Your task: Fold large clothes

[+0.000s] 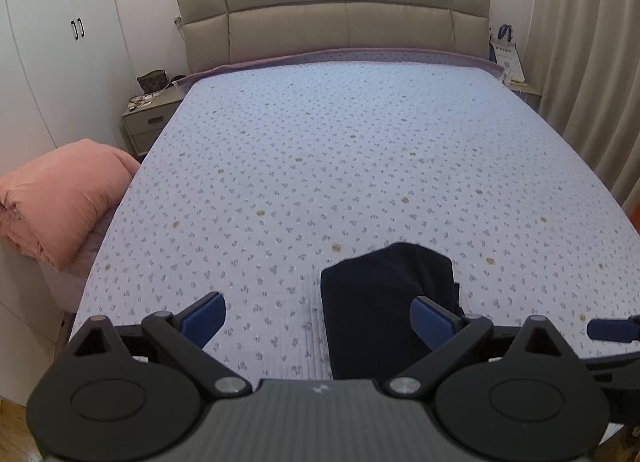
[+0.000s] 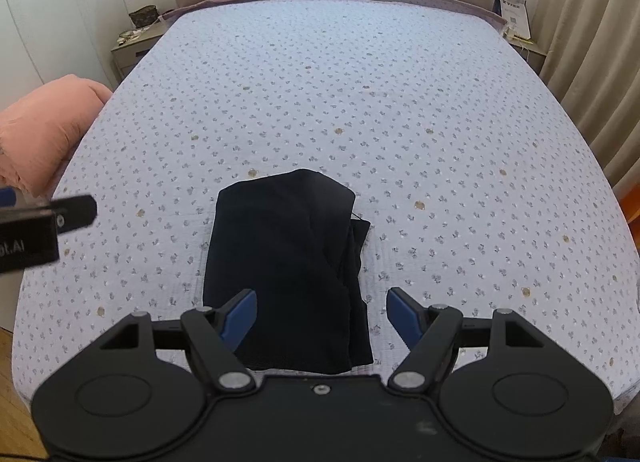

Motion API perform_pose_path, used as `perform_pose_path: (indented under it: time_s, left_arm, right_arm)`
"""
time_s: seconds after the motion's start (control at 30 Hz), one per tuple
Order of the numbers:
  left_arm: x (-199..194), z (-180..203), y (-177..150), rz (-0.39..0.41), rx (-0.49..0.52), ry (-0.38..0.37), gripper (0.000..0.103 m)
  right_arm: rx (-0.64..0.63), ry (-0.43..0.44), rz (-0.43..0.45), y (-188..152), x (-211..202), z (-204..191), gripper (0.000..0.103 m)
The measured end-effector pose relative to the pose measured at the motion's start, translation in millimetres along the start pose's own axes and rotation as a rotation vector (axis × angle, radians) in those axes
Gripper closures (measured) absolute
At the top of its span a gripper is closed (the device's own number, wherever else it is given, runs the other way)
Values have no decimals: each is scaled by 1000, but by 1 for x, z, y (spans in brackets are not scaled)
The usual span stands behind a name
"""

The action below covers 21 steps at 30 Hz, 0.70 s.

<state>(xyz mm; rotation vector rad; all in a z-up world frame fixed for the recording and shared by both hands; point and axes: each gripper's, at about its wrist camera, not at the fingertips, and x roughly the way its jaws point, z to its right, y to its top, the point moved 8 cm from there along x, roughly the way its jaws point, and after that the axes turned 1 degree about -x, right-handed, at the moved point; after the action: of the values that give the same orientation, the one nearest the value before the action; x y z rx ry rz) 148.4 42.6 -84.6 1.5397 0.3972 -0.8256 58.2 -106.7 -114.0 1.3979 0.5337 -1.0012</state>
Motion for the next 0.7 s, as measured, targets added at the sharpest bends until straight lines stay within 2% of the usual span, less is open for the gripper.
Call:
perform_pose_path:
  time_s: [0.23,0.37,0.5,0.63,0.7]
  left_arm:
    - [8,-13,16,22,-12,-1,4]
    - [10,-32,28,72,-55,44,5]
    - [18,-42,36,88,-8,93,5]
    - [30,-42,36,68,4,55,5]
    - [34,-40,36,73,1,31,9]
  right_arm:
    - [5,-18,20,18,-1,-6,18]
    - [0,-25,12,24,5,-13,18]
    - [11,-34,5,27,9,-17,18]
    - [23,-50,-10,26,13,-18,18]
    - [30,-65,-21,23,14,-17,18]
